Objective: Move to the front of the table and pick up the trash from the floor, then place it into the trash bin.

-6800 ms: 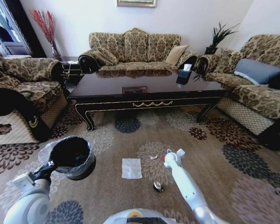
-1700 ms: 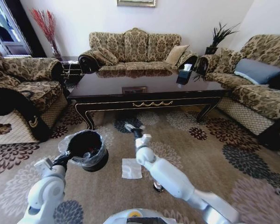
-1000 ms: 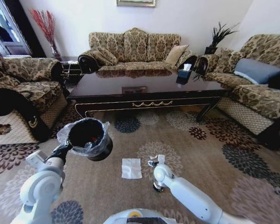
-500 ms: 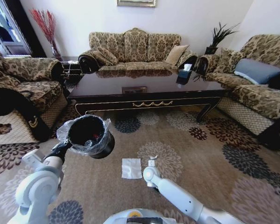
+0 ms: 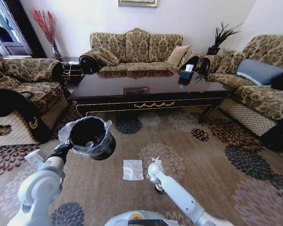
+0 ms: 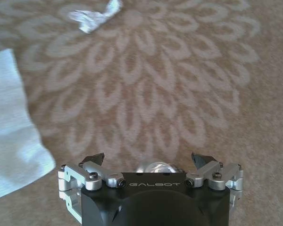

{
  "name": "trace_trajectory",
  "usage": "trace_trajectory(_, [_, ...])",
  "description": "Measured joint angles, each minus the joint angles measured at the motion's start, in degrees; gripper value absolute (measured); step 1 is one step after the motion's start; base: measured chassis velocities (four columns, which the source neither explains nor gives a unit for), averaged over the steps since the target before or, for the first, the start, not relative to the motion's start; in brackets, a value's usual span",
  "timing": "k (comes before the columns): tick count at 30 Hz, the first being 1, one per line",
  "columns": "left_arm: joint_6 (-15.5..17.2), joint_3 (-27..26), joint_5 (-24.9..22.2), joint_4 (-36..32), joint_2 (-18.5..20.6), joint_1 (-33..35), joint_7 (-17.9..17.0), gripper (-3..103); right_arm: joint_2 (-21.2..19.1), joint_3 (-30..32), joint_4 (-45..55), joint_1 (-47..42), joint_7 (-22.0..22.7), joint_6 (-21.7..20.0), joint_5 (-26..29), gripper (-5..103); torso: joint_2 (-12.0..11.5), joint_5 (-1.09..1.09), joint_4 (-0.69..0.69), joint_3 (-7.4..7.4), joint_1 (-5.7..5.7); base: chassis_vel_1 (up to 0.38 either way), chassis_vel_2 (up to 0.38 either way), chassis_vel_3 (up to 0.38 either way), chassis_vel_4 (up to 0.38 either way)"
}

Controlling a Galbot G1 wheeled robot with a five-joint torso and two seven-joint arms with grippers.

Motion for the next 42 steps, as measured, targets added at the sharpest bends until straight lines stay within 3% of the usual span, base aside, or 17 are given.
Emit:
trace_trajectory(18, [0.04, -0.05, 0.38, -0.4, -0.28, 0.86, 0.0, 3, 0.66, 2.76, -2.7, -3.71, -2.65, 0.28, -4.03, 100, 0.0, 0.0, 0.0, 0.0, 0.0, 0.0, 0.0, 0.0, 0.0])
trace_trajectory(42, [0.03, 0.23, 0.76, -0.32, -0.49, 0.69, 0.03, 3, -0.01, 3.21, -0.11, -6.41, -3.25, 0.36, -4.74, 100, 0.0, 0.0, 0.0, 0.0, 0.0, 0.0, 0.0, 0.0, 0.0])
